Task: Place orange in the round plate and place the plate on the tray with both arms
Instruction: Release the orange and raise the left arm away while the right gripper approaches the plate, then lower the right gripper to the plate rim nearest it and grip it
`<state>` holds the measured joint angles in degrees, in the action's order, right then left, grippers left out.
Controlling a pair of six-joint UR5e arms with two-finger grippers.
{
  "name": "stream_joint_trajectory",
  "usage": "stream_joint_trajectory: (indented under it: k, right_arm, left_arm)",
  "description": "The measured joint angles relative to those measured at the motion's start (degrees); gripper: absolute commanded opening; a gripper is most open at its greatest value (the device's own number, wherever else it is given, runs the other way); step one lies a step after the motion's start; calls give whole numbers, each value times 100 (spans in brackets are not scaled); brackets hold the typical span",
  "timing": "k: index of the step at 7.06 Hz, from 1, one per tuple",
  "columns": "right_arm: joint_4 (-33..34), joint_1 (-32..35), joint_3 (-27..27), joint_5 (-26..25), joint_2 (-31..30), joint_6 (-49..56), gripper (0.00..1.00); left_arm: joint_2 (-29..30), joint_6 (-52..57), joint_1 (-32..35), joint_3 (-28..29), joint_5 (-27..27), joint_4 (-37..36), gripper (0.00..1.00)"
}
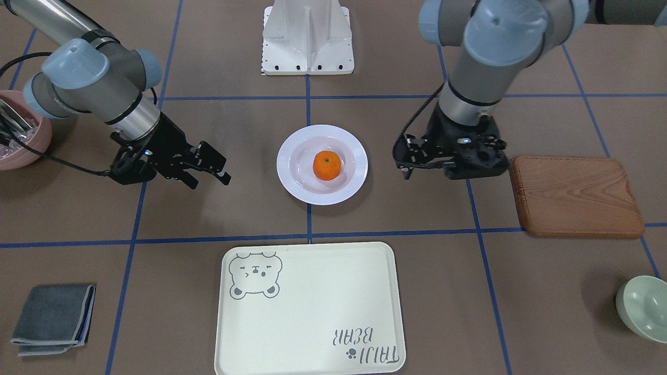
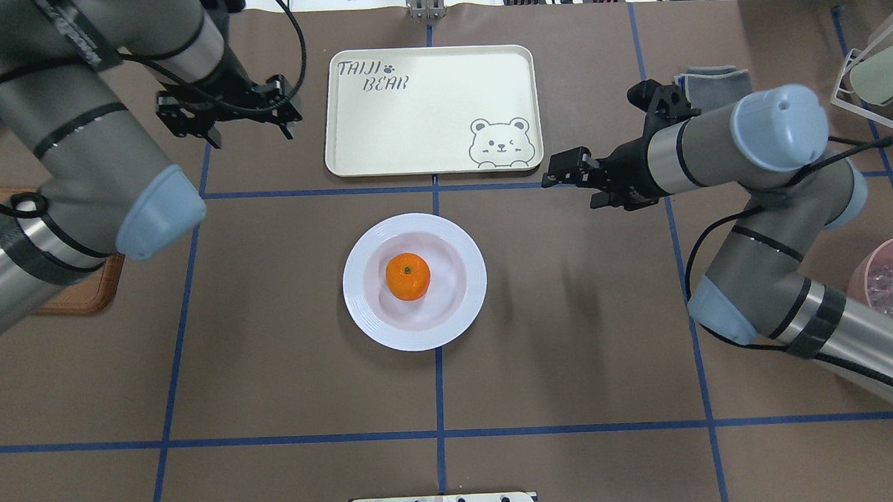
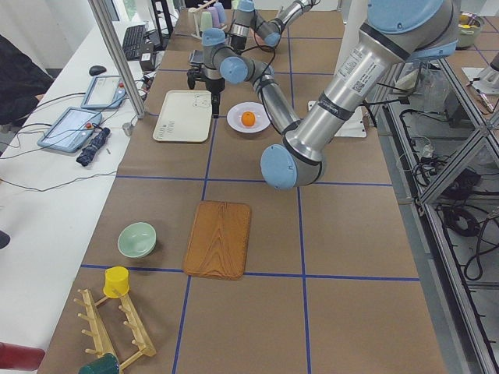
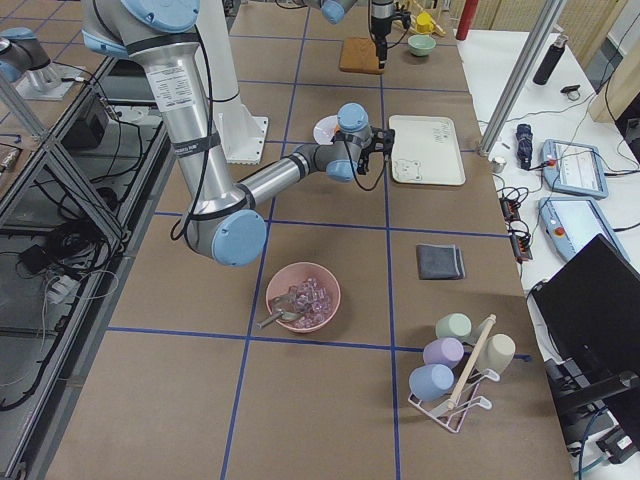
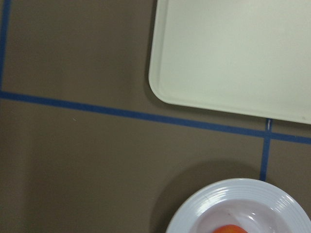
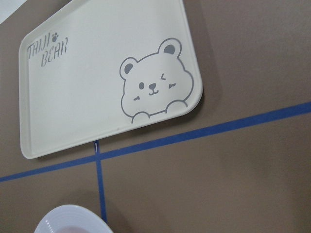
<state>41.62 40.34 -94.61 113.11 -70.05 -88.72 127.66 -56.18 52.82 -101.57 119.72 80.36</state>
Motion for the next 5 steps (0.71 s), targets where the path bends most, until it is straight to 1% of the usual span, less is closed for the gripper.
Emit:
stream_joint_trajectory:
  k: [1, 2, 3, 4, 5]
  right_arm:
    - [-492, -311, 95, -348, -1, -431, 100]
    - [-1025, -537, 256, -599, -5, -782, 100]
    - [-1475, -673, 427, -732, -7, -998, 100]
    - [-1778, -796, 552, -852, -6, -1087, 100]
    - [-1908, -936, 613, -991, 7, -1117, 100]
  left_arm:
    - [-273, 176, 227, -17, -17, 394, 98]
    - [-679, 252, 386, -14, -34, 1030, 98]
    - [-1083, 282, 502, -9, -41, 1585, 98]
    - [-1325, 292, 559, 61, -69, 1929, 98]
    - [-1414, 304, 579, 189, -129, 2085, 98]
